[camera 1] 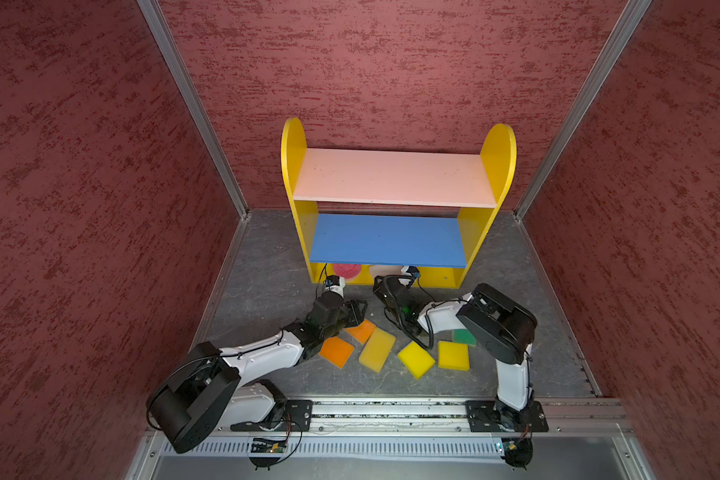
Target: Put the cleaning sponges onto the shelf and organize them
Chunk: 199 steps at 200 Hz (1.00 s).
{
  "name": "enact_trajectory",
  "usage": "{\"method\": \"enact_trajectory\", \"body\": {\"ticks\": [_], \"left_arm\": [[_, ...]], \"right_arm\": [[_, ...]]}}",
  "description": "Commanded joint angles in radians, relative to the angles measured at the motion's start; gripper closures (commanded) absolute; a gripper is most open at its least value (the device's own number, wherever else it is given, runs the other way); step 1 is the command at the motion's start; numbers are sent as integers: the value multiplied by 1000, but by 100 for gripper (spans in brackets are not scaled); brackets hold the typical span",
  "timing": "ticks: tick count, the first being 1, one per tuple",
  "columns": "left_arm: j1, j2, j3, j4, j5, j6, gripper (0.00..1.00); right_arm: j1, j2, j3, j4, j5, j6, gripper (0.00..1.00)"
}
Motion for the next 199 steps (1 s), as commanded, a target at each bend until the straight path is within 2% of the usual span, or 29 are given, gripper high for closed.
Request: {"method": "enact_trajectory", "body": {"ticks": [1, 17, 41, 70, 113, 137, 149, 165, 199], "left_arm": [[10, -22, -14, -10, -4, 18, 50], [14, -23, -16, -13, -3, 18, 50], [21, -19, -16, -13, 1, 14, 50], [24, -19, -16, -13, 3, 12, 50], [26, -17, -7, -20, 5, 12, 48], [31, -15, 11, -44, 9, 11, 43], [33, -13, 19, -56, 9, 1, 33], [35, -7, 24, -55, 17, -8, 26], [53, 37, 53, -38, 49, -12, 24]], "right_arm": [[3, 6, 23, -76, 42, 35, 69], [3, -2, 14, -95, 47, 41, 74], [3, -16, -5, -107, 46, 40, 88], [-3, -52, -45, -85, 3, 19, 100], [-33, -126, -112, -60, -144, -36, 100], [-45, -172, -137, -65, -239, -92, 100], [-45, -193, -128, -104, -287, -129, 100], [-45, -207, -101, -172, -343, -185, 100], [-45, -235, -57, -333, -391, -321, 100]]}}
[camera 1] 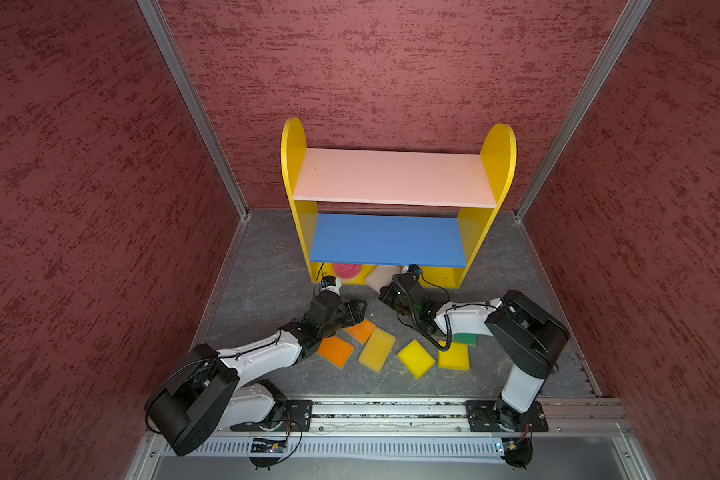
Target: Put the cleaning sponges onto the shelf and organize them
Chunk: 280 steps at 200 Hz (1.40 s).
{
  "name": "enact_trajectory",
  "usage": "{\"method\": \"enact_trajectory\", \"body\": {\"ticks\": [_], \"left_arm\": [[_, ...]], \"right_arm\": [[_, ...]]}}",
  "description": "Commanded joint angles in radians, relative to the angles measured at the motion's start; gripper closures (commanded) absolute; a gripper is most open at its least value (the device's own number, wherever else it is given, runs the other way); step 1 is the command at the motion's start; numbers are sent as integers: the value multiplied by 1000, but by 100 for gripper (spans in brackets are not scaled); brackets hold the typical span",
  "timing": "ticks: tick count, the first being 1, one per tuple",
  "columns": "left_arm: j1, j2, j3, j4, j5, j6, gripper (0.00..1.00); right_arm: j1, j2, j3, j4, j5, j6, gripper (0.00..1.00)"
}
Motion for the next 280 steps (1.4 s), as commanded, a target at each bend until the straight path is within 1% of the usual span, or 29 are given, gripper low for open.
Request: {"method": "enact_trajectory", "body": {"ticks": [1, 27, 41, 72, 81, 100, 172, 182, 192, 203, 236, 247, 280], "left_arm": [[18, 31, 43, 10, 36, -3, 25], [39, 75, 79, 26, 69, 1, 26], [49, 98, 95, 35, 80, 5, 27], [70, 155, 120, 58, 106, 23, 39], [70, 172, 126, 63, 108, 25, 41], [71, 194, 126, 84, 112, 16, 41], [73, 279, 155, 161, 89, -5, 39], [75, 296, 167, 162, 90, -5, 42], [81, 308, 172, 173, 96, -3, 51], [88, 312, 174, 183, 99, -1, 55], [92, 318, 177, 192, 106, -3, 58], [92, 326, 180, 192, 110, -6, 61], [92, 353, 181, 192, 125, -16, 62]], "right_arm": [[0, -33, 42, -151, -75, -132, 100], [-1, -73, 65, -255, -87, -259, 100], [-12, -100, 70, -290, -118, -329, 100], [-39, -145, 58, -287, -213, -447, 100], [-49, -151, 57, -274, -250, -470, 100], [-74, -142, 72, -281, -312, -478, 100], [-84, -110, 50, -211, -379, -463, 100], [-84, -103, 51, -211, -382, -460, 100], [-84, -96, 50, -199, -394, -456, 100], [-84, -89, 45, -181, -405, -447, 100], [-85, -69, 54, -169, -414, -437, 100], [-85, -64, 54, -168, -409, -437, 100], [-88, -46, 62, -203, -348, -427, 100]]}}
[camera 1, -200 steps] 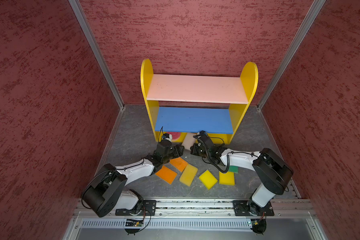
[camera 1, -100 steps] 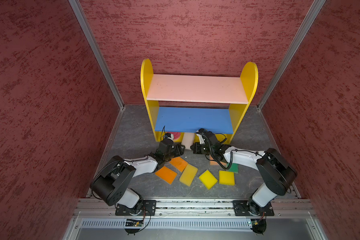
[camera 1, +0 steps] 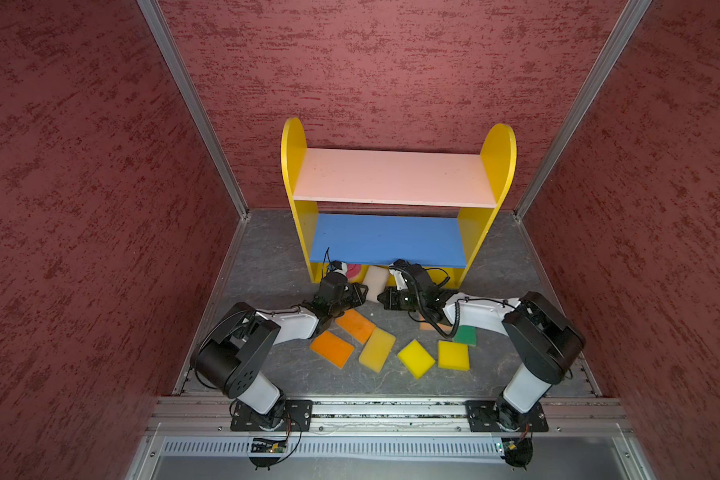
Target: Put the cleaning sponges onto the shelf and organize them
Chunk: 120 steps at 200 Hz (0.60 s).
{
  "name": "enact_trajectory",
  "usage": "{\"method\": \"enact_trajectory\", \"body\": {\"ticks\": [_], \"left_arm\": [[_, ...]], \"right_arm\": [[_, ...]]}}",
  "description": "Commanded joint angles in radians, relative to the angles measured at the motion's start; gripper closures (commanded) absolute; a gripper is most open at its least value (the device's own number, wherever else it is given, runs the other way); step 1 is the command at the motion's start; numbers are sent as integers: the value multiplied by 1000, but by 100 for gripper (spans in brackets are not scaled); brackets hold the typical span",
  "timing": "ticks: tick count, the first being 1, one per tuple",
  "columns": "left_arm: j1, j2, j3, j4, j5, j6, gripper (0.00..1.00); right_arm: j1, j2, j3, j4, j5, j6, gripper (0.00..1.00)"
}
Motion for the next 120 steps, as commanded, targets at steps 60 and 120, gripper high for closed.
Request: {"method": "enact_trajectory", "body": {"ticks": [60, 120], "left_arm": [[-4, 95, 4, 53, 45, -11, 75], [-13, 77, -2, 42, 26, -8, 64]], "right_arm": [[-12, 49, 0, 68, 103, 74, 84], [-11, 46, -47, 110, 175, 144, 65]]}}
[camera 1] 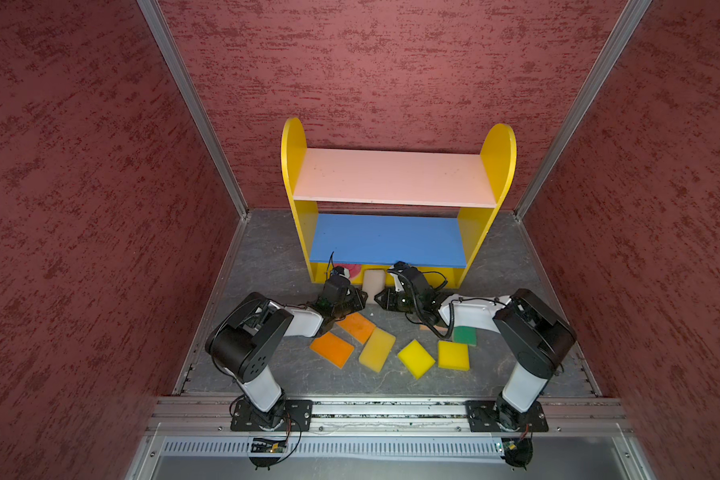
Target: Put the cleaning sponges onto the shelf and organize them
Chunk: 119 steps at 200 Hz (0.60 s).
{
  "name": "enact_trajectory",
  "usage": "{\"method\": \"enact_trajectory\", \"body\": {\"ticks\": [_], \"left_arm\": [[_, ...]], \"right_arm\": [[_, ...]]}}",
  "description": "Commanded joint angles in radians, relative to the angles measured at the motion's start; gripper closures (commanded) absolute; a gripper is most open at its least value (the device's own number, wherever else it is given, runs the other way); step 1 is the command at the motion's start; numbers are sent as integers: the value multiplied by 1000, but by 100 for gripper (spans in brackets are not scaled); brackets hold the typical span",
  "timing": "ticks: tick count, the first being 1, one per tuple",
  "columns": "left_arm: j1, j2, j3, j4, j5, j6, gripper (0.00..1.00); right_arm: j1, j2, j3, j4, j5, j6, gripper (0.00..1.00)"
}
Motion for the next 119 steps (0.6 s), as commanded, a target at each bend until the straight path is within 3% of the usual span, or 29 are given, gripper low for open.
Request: {"method": "enact_trajectory", "body": {"ticks": [1, 34, 119], "left_arm": [[-10, -19, -3, 12, 3, 2, 64], [-25, -50, -9, -2, 0, 8, 60], [-39, -39, -31, -2, 7, -10, 60]], "right_arm": [[-18, -4, -34, 48, 92, 70, 65], [-5, -45, -99, 74, 175, 109, 63], [51, -34, -139, 182, 216, 166, 68]]}}
